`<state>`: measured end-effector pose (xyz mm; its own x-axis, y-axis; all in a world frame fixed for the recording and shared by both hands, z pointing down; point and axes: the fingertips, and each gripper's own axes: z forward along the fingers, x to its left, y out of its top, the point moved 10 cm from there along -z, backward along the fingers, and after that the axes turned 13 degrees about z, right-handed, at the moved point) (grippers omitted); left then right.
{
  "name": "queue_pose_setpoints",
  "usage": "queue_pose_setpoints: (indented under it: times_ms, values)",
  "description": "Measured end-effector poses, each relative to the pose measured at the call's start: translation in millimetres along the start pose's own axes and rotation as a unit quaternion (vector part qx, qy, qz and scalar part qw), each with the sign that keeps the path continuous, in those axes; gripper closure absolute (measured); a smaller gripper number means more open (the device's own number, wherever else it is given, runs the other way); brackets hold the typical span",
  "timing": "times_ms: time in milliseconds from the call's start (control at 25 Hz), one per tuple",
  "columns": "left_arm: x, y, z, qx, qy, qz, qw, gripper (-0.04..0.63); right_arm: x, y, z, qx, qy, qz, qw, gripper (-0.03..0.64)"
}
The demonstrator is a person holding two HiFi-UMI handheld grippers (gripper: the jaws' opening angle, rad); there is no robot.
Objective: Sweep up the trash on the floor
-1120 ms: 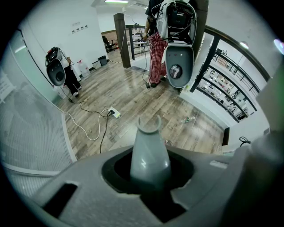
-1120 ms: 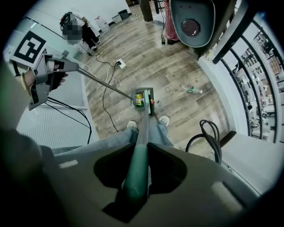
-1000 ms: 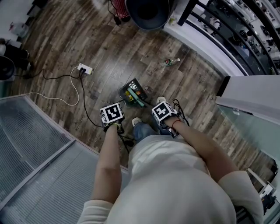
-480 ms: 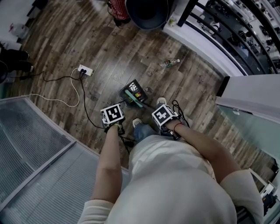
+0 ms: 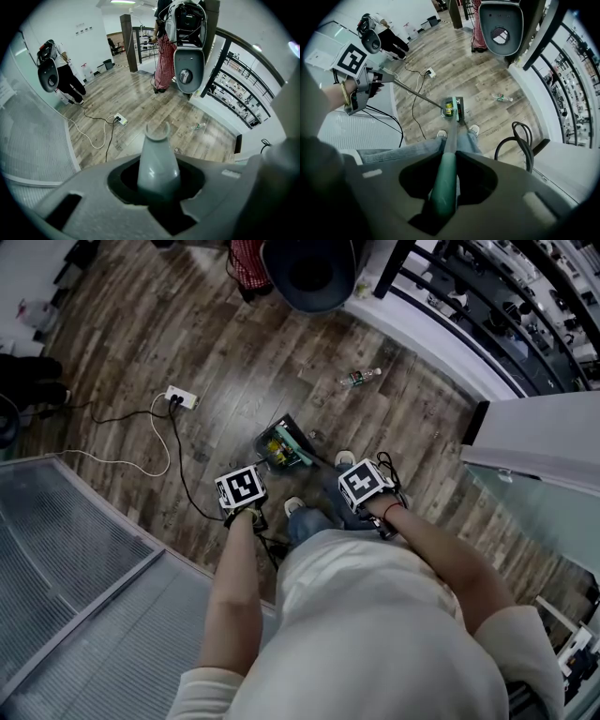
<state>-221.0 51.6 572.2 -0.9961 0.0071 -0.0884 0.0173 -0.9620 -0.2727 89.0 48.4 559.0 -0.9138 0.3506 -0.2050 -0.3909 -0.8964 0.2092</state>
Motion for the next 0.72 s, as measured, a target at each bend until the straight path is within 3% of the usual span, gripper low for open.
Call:
queue_pose_setpoints:
  times_ms: [120, 360, 520, 720]
  values:
    - [-0.4, -2.4, 2.5, -0.001, -0.010, -0.005, 0.9999, 0.500, -6.1, 3.1, 0.1, -0.012, -0.008, 0.012, 1.000, 0.518]
    - [6.1, 2.9, -5.2, -0.001, 0.023, 0.012, 0.9997, 0.500, -22.3, 12.2, 1.8, -0.034, -0.040, 0.027, 0.998, 0.518]
    - [-1.8, -1.7, 2.9, -0.001, -0.015, -0.007, 0.9999, 0.500, -31.7, 16.7, 3.1, -0.042, -0.060, 0.038, 0.997, 0.518]
    - [-1.2, -3.4, 3.3, -0.002, -0.015, -0.007, 0.9999, 0.500, -43.1, 23.1, 7.3, -0.047, -0.087, 0.045, 0.994, 0.518]
